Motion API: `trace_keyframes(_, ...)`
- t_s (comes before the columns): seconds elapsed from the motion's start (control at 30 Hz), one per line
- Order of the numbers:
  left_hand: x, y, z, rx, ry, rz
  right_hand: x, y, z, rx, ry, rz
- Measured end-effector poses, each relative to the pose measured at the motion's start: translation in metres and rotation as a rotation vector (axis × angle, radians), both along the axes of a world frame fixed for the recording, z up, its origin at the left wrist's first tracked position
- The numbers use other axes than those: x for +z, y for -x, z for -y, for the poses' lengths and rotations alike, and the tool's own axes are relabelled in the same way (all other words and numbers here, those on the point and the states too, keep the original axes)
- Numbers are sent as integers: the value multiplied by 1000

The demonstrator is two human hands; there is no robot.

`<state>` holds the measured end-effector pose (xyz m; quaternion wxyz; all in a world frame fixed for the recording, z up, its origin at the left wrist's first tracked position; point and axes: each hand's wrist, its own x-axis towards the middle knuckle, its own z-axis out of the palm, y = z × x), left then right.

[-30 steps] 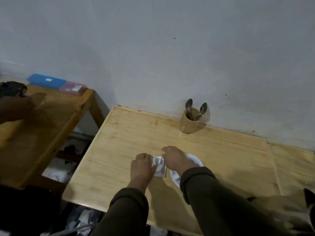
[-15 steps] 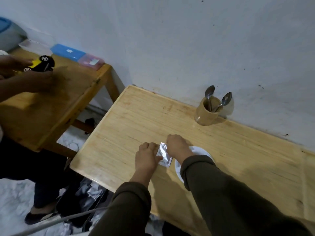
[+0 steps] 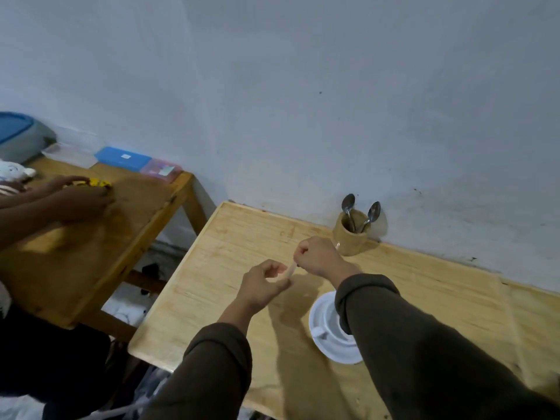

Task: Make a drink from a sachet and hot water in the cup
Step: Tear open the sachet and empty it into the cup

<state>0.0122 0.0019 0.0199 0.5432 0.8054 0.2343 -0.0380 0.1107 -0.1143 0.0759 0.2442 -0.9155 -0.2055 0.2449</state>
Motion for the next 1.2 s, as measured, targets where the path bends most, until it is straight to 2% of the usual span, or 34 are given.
trace_keyframes(0.13,33,-12,-14,-123,85,14,31,4,9,-14,-53,45)
trace_keyframes(0.3,59,-25,-19,-244,-16,84,55,13,20,-58,-144,-18)
trace_keyframes(0.43,66,-30,-14,-323,11,118,59,23,25,-182,-256,-65)
trace_keyframes(0.53,61,-30,-9,-356,-54,144,58,32,29,-256,-271,-73)
trace_keyframes(0.7,62,-30,-5,-435,-109,178,52,41,32,-328,-315,20)
trace_keyframes(0.8,62,-32,3,-440,-100,183,49,41,35,-350,-302,83)
trace_keyframes(0.97,65,-39,21,-328,73,138,50,37,39,-342,-303,179)
trace_keyframes(1.1,68,-44,32,-287,165,98,41,36,44,-325,-306,327)
trace_keyframes(1.2,67,-42,43,-266,195,79,37,38,51,-279,-330,360)
